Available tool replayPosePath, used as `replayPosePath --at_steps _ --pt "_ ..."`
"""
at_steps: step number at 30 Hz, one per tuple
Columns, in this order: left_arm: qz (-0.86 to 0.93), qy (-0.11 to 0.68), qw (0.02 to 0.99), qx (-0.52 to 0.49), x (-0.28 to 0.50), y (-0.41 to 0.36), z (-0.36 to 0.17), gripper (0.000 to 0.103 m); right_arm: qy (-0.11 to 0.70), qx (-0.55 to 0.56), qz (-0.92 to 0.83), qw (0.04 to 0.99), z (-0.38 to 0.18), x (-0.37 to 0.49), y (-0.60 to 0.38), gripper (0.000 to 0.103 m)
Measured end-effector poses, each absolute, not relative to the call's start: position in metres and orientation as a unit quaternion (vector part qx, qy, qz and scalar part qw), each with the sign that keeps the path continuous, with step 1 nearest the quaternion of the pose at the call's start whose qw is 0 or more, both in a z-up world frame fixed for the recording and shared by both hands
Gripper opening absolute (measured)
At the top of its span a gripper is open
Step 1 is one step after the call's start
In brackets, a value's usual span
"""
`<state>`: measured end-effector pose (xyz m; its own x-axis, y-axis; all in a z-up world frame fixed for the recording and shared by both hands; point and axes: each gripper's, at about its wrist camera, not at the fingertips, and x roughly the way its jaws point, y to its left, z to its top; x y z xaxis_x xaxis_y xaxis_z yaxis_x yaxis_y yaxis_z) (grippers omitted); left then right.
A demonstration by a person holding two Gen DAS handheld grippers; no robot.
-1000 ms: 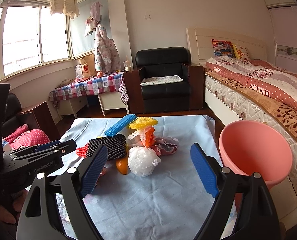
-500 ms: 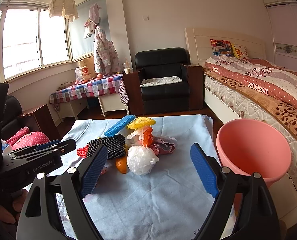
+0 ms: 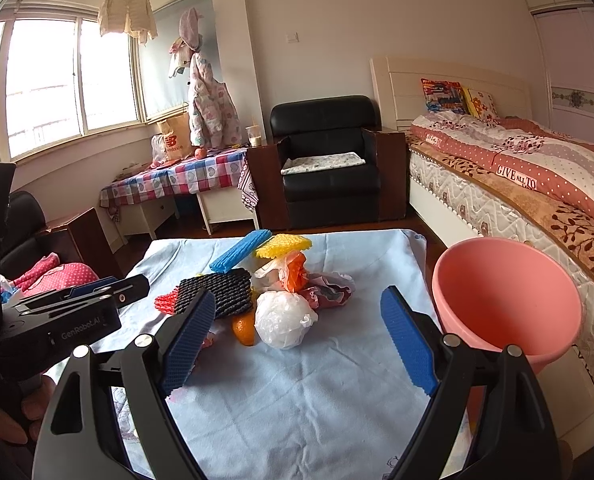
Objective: Collect trash
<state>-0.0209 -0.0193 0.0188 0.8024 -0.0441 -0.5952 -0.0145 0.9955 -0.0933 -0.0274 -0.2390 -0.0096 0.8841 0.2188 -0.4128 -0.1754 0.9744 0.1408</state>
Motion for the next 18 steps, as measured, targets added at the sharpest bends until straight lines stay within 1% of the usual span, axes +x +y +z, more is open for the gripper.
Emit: replayPosePath --at_steps 18 --pt "-0.005 0.353 0.934 -0.048 -0.006 -0.007 -0.003 0.039 0.259 0.046 0.115 0.958 -0.027 -0.008 -0.230 0.085"
